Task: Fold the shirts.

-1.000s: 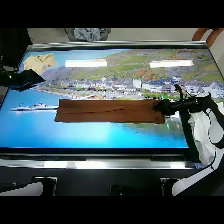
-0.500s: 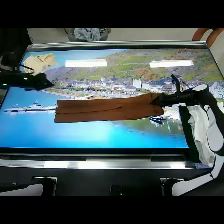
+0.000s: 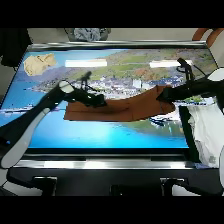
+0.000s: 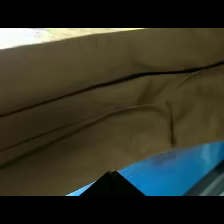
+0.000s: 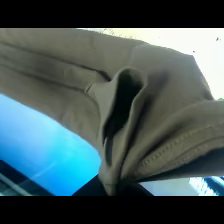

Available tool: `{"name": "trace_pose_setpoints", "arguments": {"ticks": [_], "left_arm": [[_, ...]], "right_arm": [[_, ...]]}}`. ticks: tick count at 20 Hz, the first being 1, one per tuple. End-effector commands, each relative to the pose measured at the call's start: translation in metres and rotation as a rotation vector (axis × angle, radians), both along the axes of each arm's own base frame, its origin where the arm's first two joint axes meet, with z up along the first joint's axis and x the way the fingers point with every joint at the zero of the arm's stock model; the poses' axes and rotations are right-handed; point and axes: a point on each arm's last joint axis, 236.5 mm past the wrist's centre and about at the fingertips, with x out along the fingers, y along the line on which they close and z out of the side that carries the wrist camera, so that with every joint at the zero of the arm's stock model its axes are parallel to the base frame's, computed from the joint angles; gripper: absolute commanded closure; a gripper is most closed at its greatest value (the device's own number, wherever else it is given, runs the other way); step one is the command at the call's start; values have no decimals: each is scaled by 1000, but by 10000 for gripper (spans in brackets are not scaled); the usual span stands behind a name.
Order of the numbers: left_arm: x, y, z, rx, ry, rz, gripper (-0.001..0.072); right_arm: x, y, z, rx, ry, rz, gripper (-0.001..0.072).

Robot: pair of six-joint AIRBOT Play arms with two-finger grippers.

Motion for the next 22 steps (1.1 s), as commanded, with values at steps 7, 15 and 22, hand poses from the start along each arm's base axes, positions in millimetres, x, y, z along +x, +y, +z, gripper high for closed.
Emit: {"name": "trace_pose_setpoints", "arguments": {"ticks": [7, 15, 22], "left_arm": [[-64, -150, -68, -157, 251, -86, 683], [-69, -194, -69, -275, 285, -26, 684], [42, 26, 49, 144, -201, 19, 684]], "right_arm": [[-84, -3, 81, -112, -43, -18, 664], [-85, -15, 88, -154, -64, -92, 664], [-26, 79, 73, 53, -123, 12, 665]]}}
